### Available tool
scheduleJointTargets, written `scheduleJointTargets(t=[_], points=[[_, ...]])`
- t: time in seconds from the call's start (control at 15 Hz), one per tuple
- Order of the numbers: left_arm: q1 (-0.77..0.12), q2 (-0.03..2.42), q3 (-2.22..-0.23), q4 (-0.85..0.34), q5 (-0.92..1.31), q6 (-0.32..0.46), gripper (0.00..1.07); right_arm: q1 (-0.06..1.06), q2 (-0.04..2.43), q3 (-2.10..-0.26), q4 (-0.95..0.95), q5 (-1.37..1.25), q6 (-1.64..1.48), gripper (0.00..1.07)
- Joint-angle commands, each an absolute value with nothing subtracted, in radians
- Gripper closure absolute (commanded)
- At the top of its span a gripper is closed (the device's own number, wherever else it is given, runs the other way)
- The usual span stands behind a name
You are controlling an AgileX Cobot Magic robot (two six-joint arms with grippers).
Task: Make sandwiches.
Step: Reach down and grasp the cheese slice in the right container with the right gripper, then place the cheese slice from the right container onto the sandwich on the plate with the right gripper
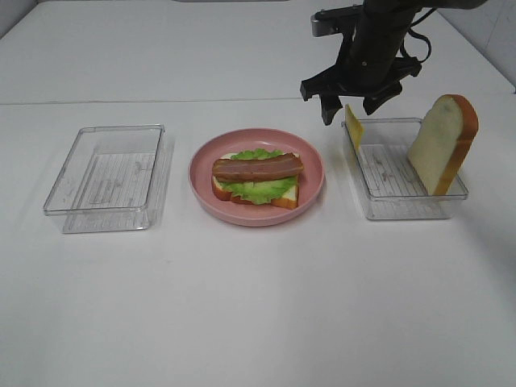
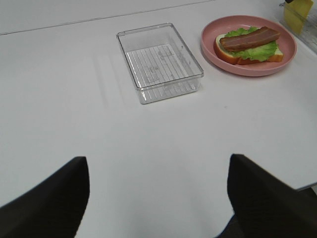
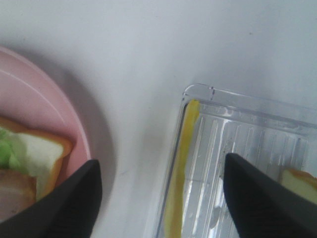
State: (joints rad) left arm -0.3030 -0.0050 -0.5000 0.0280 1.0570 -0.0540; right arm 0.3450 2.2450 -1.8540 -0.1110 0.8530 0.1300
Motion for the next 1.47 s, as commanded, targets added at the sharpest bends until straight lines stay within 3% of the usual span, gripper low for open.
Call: scheduleJointTargets(t=[0.07,0.47,0.67,0.87,1.0,1.07,1.47], points=[[-0.302,-0.025,-0.499,0.025,1.046,-0.054,0.32,0.341,2.269,-1.880,-0.153,0.848,0.165,0.45],[-0.302,-0.025,-0.499,0.025,1.046,-0.054,0.32,0.341,2.282,-1.880,-0.190,0.851,0.165,0.56],[-0.302,-0.025,-0.499,0.025,1.046,-0.054,0.32,0.340,2.289,-1.880,-0.189,0.866,0.165,0.56],[-0.302,-0.025,-0.499,0.025,1.046,-0.054,0.32,0.340,2.299,-1.879,-0.189,0.889,0.177,0.74],[-0.302,-0.025,-0.499,0.025,1.046,-0.054,0.32,0.340,2.299,-1.879,-0.189,0.908,0.180,1.04],[-0.302,-0.025,-0.499,0.025,1.046,-0.054,0.32,0.340,2.299,-1.879,-0.189,0.911,0.180,1.07],[-0.302,-0.025,-0.499,0.025,1.046,-0.054,0.32,0.341,2.192,-1.880,-0.127,0.920,0.180,1.07]])
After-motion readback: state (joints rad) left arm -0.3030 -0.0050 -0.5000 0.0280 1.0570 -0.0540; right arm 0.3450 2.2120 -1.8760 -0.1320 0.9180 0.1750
